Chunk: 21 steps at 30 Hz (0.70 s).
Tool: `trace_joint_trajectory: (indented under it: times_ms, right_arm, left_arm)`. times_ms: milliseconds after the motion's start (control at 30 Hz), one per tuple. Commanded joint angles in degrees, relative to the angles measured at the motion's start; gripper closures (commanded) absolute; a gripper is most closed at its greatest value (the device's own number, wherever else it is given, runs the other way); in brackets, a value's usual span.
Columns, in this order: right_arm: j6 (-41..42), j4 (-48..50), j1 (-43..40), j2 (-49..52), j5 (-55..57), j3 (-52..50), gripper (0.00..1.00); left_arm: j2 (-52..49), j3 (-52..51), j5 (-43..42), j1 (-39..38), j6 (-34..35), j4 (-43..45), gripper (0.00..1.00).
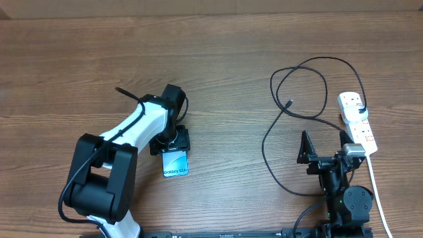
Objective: Plug charger to phone and switch on socket
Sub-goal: 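Lower the left gripper and grasp the smartphone's top edge, then lift the smartphone upright with the left gripper, tilting it right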
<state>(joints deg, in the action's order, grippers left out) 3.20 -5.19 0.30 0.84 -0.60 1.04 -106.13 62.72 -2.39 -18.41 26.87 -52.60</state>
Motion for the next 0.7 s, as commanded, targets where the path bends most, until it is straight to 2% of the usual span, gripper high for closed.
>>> trace_joint_trajectory:
  times_ms: [0, 667]
  right_arm:
    - [-0.1, 0.3, -0.3, -0.7, 0.3, -0.6, 0.00]
    - [-0.1, 0.3, -0.3, -0.7, 0.3, -0.6, 0.00]
  left_arm:
    - [-2.3, 1.4, 1.3, -0.3, -0.1, -1.1, 0.32]
    - [-2.3, 11.8, -2.2, -0.3, -0.1, -9.2, 0.33]
